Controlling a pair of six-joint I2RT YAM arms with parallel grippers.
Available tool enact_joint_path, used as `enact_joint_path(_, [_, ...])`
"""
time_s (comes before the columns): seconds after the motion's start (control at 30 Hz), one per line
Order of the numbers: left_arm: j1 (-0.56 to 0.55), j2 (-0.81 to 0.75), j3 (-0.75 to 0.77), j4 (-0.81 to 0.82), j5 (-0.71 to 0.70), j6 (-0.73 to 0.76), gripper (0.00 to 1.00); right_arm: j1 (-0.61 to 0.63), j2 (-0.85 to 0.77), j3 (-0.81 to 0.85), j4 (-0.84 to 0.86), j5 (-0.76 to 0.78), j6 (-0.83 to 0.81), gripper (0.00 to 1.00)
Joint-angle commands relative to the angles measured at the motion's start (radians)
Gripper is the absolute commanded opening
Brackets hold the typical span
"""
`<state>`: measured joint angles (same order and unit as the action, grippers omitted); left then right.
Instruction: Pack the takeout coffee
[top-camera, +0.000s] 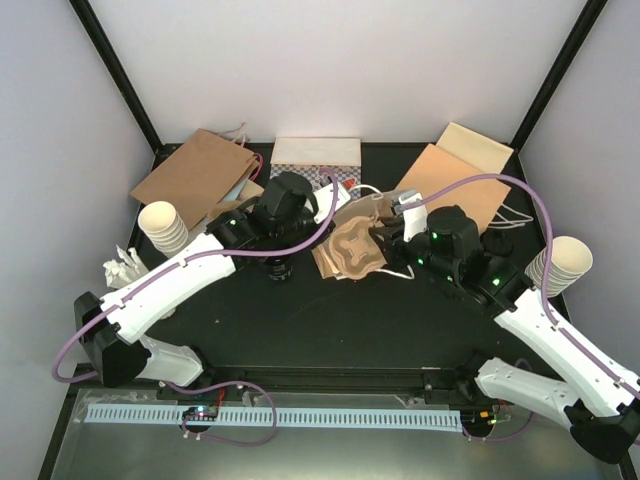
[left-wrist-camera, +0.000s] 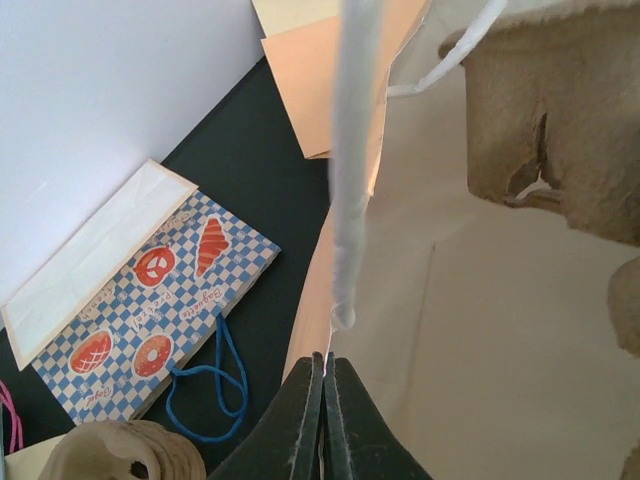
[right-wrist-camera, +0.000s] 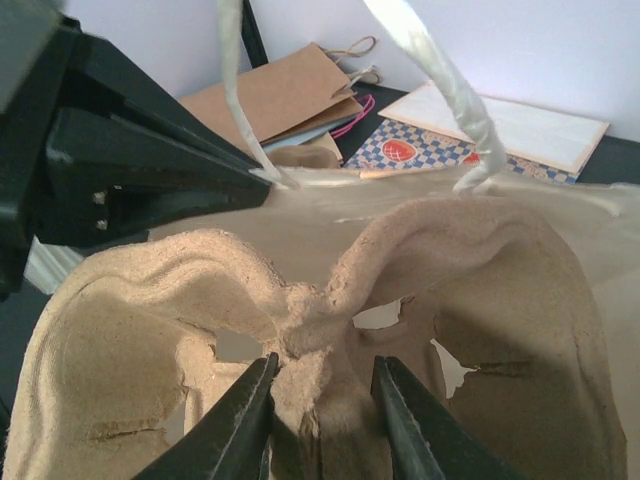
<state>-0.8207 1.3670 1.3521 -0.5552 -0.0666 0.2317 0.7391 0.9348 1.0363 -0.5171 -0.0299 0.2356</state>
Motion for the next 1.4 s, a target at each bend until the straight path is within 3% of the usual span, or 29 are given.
enact_joint_path(0.0, [-0.015, -0.018, 0.012, 0.031, -0.021, 0.006, 0.02, 0.003, -0.037, -0.042, 0.043, 0.013, 0.018, 0.26])
enact_joint_path(0.4, [-0.038, -0.025, 0.018, 0.008, -0.032, 0.014, 0.02, 0.003, -0.082, -0.134, 0.082, 0.088, 0.050, 0.26])
enact_joint_path(0.97, [-0.069, -0.021, 0.026, 0.009, -0.029, 0.018, 0.02, 0.003, -0.034, -0.137, 0.137, 0.187, 0.083, 0.28])
enact_joint_path(1.37, [-0.075, -0.019, 0.033, 0.012, -0.044, -0.002, 0.02, 0.003, -0.021, -0.246, 0.250, 0.126, -0.019, 0.25])
